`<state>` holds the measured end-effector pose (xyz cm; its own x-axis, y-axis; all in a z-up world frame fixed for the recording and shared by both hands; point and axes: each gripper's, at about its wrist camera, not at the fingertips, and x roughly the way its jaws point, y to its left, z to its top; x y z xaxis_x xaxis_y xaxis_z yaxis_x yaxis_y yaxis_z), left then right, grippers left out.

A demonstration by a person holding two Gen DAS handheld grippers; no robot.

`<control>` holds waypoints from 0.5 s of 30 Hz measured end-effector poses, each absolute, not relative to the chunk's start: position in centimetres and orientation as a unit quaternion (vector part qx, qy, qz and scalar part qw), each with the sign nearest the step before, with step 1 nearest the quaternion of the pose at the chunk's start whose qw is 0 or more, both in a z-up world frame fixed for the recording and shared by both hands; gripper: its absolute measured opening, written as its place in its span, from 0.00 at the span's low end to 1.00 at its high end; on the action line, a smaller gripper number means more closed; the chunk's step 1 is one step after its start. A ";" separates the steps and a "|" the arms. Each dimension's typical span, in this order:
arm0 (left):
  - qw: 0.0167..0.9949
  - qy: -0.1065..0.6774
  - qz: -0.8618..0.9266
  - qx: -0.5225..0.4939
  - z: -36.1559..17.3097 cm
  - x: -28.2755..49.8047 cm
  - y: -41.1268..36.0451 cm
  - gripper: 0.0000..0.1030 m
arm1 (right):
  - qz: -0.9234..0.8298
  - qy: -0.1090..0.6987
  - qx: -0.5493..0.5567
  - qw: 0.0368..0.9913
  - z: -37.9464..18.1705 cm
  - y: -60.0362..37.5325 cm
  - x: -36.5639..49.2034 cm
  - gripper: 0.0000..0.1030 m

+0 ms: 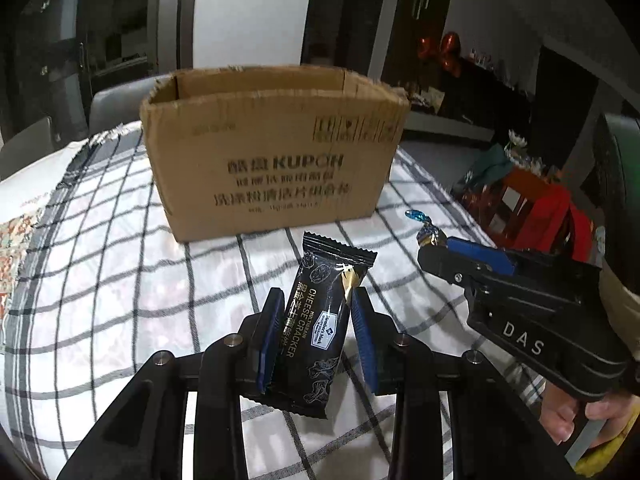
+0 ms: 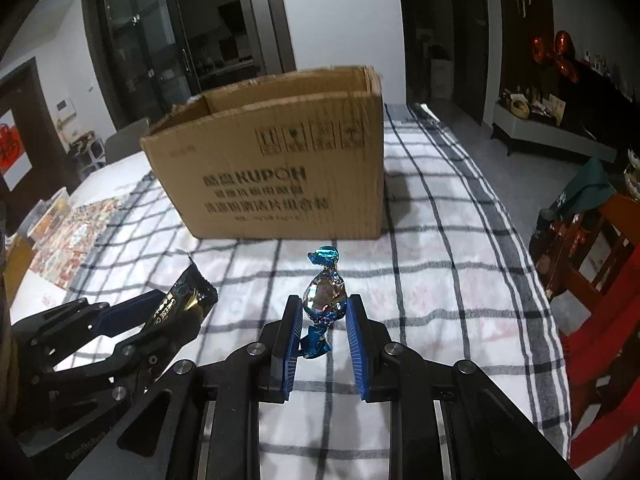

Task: Organize snacks
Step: 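Carry the bar and candy over the box and release both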

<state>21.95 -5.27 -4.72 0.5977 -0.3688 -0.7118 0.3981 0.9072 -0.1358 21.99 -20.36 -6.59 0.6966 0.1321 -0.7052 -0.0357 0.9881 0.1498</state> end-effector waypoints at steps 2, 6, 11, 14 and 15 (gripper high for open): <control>0.898 0.384 -0.213 0.013 -3.8 21.8 -4.9 0.33 | 0.048 0.378 0.062 0.923 -5.8 -20.3 21.8 0.23; 0.907 0.364 -0.210 0.006 -2.0 21.8 -4.3 0.33 | 0.055 0.360 0.064 0.929 -4.3 -20.2 21.5 0.23; 0.918 0.341 -0.203 0.002 -0.2 22.0 -3.6 0.33 | 0.063 0.341 0.062 0.936 -2.5 -19.8 21.5 0.23; 0.923 0.329 -0.197 -0.001 0.8 22.2 -3.1 0.33 | 0.068 0.328 0.062 0.940 -1.4 -19.7 21.8 0.23; 0.925 0.325 -0.196 -0.001 1.1 22.3 -3.0 0.33 | 0.069 0.324 0.061 0.941 -1.0 -19.6 21.8 0.23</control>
